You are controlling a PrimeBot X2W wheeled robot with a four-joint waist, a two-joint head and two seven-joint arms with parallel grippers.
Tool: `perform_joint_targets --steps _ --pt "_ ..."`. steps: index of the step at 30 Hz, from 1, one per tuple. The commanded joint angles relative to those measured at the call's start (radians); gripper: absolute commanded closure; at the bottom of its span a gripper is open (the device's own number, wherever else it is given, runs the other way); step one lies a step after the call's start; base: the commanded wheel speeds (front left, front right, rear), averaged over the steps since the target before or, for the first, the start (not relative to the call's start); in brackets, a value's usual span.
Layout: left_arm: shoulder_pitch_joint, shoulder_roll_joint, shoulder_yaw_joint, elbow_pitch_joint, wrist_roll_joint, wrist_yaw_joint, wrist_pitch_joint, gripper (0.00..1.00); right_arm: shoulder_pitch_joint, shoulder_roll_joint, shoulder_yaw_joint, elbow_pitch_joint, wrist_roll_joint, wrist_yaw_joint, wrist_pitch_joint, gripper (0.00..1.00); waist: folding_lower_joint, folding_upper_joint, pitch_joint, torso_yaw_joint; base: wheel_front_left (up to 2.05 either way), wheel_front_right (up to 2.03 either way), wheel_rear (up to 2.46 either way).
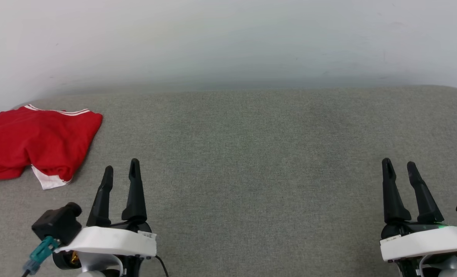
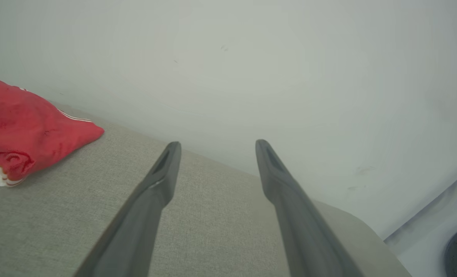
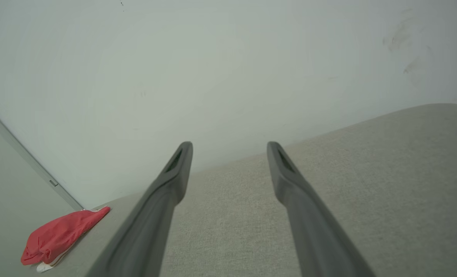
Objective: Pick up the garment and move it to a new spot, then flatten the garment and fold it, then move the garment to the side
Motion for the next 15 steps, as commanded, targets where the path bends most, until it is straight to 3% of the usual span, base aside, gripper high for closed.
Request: perform_joint_targets --steps 1,15 --pt "-0.005 0.012 -0.013 -0.017 0.033 0.011 -0.009 0.0 0.001 -0.001 0.003 -0.013 -0.035 0.0 -0.01 0.0 -0.0001 0.0 0.001 0.001 0.0 0.0 0.0" --pt "0.011 0.096 -0.174 0.013 0.197 0.13 -0.046 0.0 0.024 -0.001 0.012 -0.015 -0.225 0.0 -0.047 0.0 -0.0001 0.0 -0.003 0.0 0.0 0.0 0.0"
